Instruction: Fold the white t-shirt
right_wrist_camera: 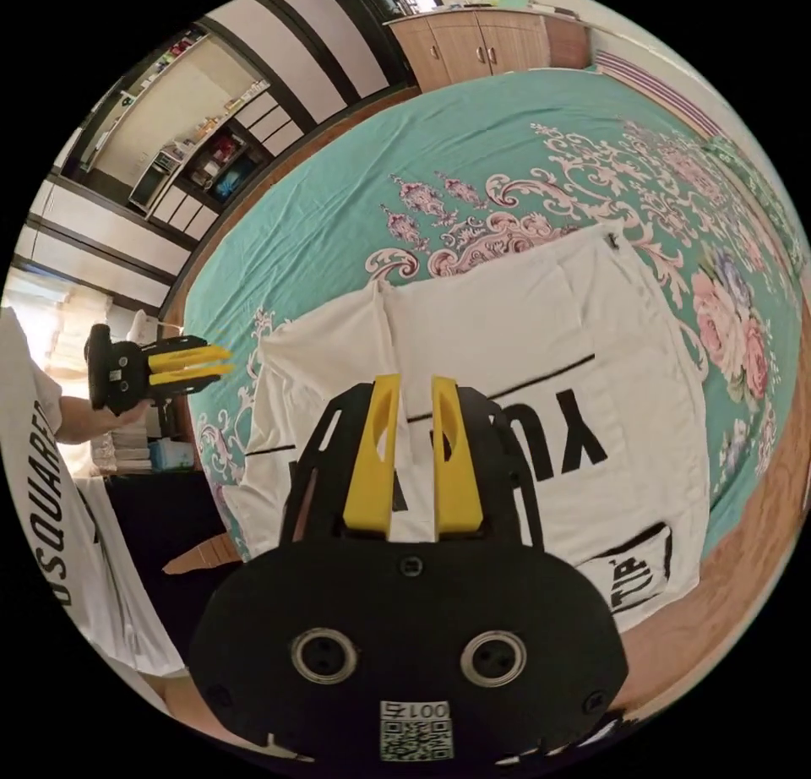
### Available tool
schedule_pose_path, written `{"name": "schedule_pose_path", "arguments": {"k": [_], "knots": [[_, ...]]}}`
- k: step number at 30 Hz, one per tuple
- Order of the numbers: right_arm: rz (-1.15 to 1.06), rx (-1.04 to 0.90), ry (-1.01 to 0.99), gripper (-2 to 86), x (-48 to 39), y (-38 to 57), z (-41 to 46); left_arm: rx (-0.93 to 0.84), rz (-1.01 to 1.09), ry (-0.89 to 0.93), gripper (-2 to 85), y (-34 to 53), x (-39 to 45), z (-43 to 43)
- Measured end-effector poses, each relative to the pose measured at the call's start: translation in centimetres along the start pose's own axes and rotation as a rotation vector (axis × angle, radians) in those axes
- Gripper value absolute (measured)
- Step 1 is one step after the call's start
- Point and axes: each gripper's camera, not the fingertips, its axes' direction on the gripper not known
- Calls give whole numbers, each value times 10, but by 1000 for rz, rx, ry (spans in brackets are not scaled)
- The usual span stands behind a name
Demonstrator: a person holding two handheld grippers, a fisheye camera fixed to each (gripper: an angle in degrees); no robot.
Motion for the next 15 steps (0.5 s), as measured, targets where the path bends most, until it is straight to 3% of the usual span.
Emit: {"name": "schedule_pose_path", "arguments": {"k": [1,3,6,9,15], "knots": [[26,-27,-9,65,1,16,6,27,-42,216,61,-4,-3,1],[61,-72,-46,71,3,35,21,10,-119,458,62,-12,-5,14],[83,-108,-71,62,3,55,49,-37,-284,636,47,-24,-12,43],[95,-103,-42,35,3,67,62,-70,-436,582,36,-30,-23,70],[100,16,-166,16,12,94,49,-33,-635,590,33,-22,-52,85]]}}
